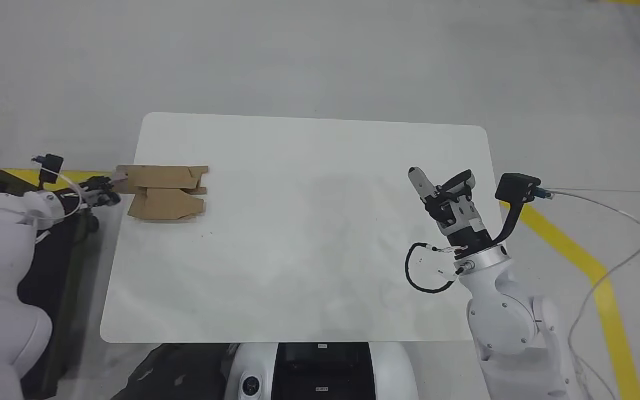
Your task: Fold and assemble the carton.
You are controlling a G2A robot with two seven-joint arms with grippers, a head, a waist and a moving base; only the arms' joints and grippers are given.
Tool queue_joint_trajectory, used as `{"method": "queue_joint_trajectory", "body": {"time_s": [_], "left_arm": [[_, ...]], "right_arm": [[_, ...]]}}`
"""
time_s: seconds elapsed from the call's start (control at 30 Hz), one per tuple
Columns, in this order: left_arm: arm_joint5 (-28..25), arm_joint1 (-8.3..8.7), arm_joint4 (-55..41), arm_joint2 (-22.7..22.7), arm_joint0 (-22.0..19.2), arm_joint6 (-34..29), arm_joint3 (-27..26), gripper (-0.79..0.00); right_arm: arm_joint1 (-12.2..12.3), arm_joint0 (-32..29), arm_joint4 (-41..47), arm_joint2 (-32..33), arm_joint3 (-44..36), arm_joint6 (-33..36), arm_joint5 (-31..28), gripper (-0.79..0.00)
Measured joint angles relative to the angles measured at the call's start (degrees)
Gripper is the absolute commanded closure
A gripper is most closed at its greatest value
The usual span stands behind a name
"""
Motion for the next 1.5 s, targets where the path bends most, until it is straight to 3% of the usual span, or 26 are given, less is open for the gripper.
{"method": "queue_joint_trajectory", "body": {"time_s": [0.5, 0.63, 0.7, 1.2, 1.5], "left_arm": [[0.9, -0.63, -1.2, -3.4, 0.1, 0.2, 1.3, -0.231], [1.1, -0.66, -0.6, -4.1, 0.0, 0.2, 1.2, -0.129], [1.2, -0.69, -0.3, -4.3, 0.0, 0.3, 1.2, 0.000], [-3.3, 0.71, -1.8, -8.6, -1.9, -1.7, 1.9, 0.000], [-9.2, 2.35, -6.2, -12.8, -3.5, -8.2, -0.3, 0.000]], "right_arm": [[0.0, 0.0, 0.0, 0.0, 0.0, 0.0, 0.0, -0.785], [0.0, 0.0, 0.0, 0.0, 0.0, 0.0, 0.0, -0.785], [0.0, 0.0, 0.0, 0.0, 0.0, 0.0, 0.0, -0.785], [0.0, 0.0, 0.0, 0.0, 0.0, 0.0, 0.0, -0.785], [0.0, 0.0, 0.0, 0.0, 0.0, 0.0, 0.0, -0.785]]}}
